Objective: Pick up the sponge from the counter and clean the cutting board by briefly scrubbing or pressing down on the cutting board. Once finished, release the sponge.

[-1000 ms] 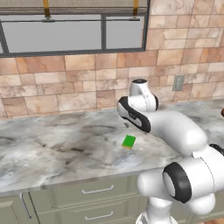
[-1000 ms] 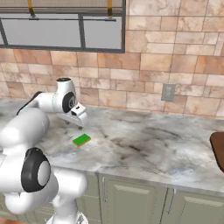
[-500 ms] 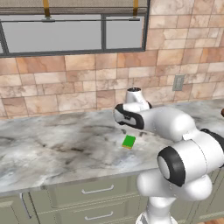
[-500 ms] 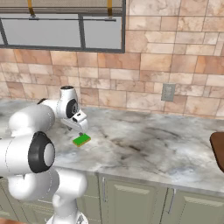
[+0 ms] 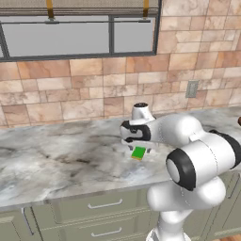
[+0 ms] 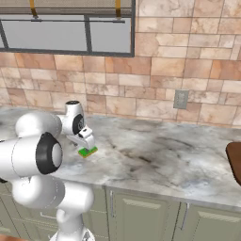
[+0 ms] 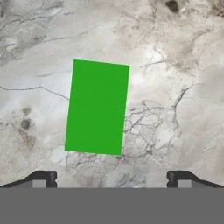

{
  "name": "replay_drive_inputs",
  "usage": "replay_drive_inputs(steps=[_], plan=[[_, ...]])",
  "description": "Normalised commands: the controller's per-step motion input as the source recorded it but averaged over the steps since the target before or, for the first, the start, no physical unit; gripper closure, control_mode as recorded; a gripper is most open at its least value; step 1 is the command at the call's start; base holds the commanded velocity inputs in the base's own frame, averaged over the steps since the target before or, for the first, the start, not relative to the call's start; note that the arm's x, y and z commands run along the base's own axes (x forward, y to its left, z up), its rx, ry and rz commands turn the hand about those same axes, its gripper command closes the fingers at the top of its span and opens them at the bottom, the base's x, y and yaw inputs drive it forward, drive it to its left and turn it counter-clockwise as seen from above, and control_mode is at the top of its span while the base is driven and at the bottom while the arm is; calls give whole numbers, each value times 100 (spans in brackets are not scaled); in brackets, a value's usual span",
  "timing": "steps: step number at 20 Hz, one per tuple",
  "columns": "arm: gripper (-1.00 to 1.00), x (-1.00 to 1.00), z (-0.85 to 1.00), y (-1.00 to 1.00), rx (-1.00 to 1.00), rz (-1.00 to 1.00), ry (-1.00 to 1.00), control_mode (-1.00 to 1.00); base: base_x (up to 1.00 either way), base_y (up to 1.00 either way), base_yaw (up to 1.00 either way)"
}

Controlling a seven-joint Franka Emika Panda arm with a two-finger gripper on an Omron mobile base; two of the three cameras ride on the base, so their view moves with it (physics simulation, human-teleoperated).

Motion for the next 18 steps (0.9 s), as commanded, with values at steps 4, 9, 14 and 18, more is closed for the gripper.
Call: replay_drive_inputs(steps=[4, 9, 14, 18], plan=[[-100, 3, -23, 0, 0, 0, 0, -100, 0, 0, 0], [-100, 13, -1, 0, 0, 0, 0, -100, 0, 0, 0], [-100, 20, 0, 0, 0, 0, 0, -100, 0, 0, 0], [-100, 15, -19, 0, 0, 0, 0, -100, 0, 0, 0]])
